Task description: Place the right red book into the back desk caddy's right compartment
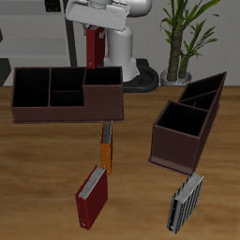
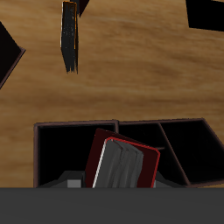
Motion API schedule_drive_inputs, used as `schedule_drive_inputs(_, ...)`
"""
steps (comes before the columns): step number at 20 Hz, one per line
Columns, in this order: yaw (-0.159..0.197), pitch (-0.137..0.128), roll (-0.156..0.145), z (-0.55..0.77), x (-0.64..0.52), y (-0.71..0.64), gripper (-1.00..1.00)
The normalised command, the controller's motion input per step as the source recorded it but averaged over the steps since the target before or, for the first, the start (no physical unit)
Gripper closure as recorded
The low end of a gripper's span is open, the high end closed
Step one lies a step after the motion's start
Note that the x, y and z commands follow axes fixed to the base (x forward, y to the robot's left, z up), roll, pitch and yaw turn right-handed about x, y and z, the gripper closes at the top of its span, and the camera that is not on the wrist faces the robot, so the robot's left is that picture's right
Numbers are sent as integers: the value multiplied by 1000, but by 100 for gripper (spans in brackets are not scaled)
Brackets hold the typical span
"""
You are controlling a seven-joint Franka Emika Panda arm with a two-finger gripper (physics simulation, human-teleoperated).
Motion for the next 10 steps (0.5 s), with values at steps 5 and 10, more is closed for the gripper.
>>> schedule_drive_inputs(5,44,13,-20,-13,22,174,100)
schedule_drive_inputs(10,36,4,-3,49,118,189,100)
